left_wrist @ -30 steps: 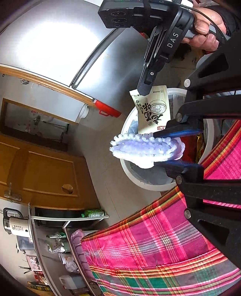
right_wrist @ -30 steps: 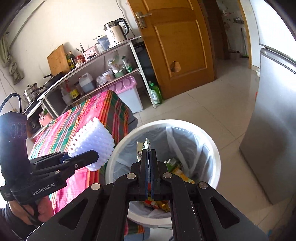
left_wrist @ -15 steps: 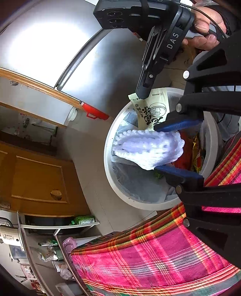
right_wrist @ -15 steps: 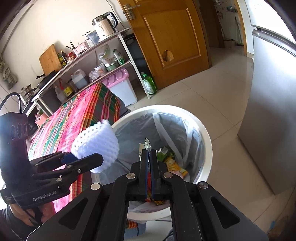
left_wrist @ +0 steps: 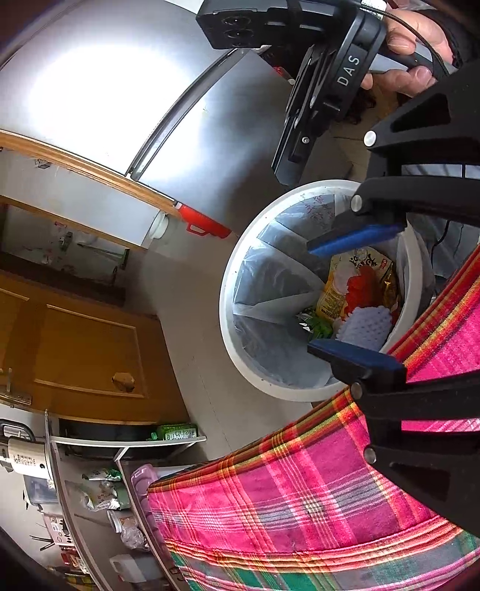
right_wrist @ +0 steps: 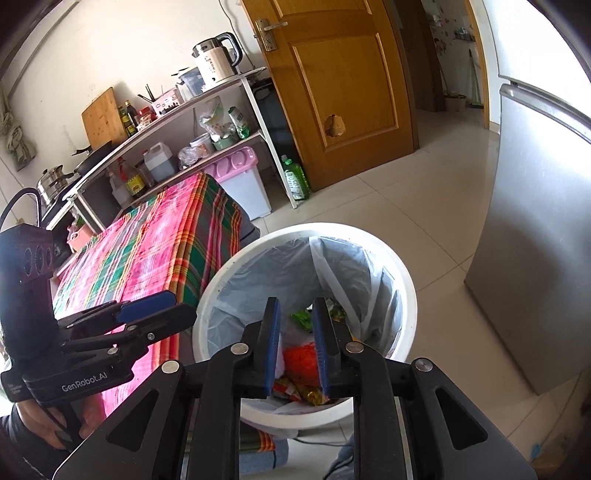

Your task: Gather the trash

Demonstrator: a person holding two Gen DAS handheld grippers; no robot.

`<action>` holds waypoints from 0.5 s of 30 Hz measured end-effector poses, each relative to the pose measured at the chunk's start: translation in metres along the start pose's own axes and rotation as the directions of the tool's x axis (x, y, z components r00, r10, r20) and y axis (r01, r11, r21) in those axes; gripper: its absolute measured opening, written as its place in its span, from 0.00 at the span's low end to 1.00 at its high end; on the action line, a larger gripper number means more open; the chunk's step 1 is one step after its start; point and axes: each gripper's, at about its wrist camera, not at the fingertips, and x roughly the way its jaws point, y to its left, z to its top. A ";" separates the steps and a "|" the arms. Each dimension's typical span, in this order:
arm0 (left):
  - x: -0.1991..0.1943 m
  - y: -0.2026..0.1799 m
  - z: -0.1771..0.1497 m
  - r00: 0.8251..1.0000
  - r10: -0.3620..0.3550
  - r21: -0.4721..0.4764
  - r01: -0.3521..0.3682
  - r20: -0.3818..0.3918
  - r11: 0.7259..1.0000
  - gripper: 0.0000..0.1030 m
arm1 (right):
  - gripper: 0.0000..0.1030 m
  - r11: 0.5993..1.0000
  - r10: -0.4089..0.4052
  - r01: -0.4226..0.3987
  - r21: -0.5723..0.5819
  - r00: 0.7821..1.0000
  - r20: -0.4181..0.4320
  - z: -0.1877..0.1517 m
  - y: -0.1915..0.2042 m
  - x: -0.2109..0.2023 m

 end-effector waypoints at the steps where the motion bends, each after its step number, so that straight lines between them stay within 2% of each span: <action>1: -0.004 0.001 -0.001 1.000 0.003 -0.003 -0.003 0.005 1.000 0.48 | 0.21 1.000 -0.006 0.006 -0.006 1.000 0.007 -0.001 0.003 -0.004; 11: -0.063 -0.005 -0.022 0.995 0.032 0.030 -0.035 0.096 0.999 0.54 | 0.35 0.998 -0.007 0.010 -0.058 0.998 0.062 -0.015 0.041 -0.041; 15: -0.085 -0.007 -0.033 0.990 0.057 0.028 -0.061 0.128 0.998 0.57 | 0.37 0.996 -0.009 0.016 -0.085 0.997 0.077 -0.026 0.058 -0.054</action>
